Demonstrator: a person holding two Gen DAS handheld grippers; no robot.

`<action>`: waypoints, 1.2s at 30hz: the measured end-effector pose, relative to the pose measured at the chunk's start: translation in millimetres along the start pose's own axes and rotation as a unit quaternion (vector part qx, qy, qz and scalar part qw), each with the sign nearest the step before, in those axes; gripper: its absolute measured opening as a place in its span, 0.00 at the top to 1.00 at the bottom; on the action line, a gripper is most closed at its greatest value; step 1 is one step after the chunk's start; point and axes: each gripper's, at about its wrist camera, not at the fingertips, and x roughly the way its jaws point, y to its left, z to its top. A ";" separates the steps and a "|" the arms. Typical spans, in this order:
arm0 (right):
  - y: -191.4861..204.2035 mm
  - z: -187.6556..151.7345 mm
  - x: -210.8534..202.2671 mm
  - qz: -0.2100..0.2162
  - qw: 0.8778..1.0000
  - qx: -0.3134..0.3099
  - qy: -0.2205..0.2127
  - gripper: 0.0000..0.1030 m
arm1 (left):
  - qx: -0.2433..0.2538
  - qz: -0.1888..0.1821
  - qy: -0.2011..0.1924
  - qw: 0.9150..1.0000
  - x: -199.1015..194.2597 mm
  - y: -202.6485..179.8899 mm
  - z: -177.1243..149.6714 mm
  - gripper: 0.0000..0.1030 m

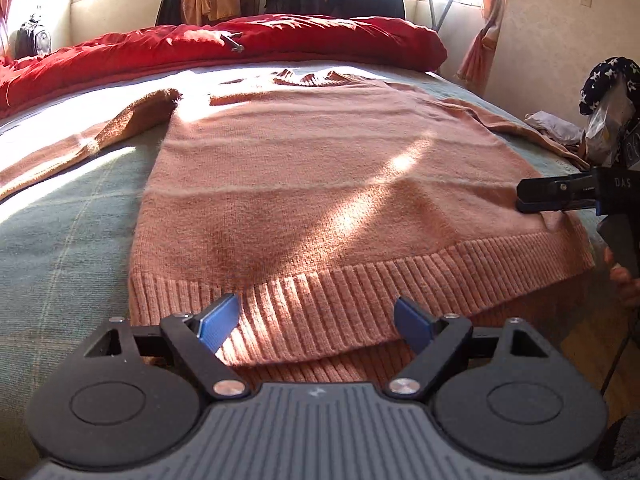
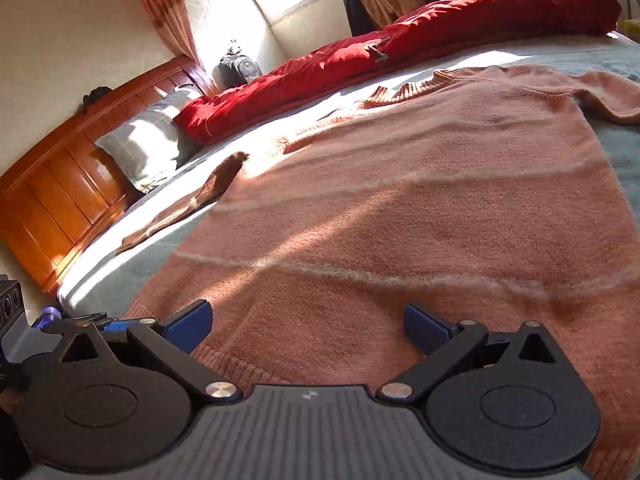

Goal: Fold clothes

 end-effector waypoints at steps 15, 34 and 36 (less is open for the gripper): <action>-4.3 -27.1 -13.7 -0.199 0.978 -0.058 0.004 0.00 | 0.036 -0.053 -0.015 0.998 62.0 -49.2 51.3 0.16; -0.8 -42.7 -13.4 -0.207 0.972 -0.104 -0.036 0.00 | 0.010 -0.038 -0.062 0.997 40.3 -29.8 52.1 0.14; -0.2 -44.1 -13.5 -0.208 0.972 -0.105 -0.040 0.00 | -0.003 -0.035 -0.030 0.999 57.1 -29.4 47.6 0.14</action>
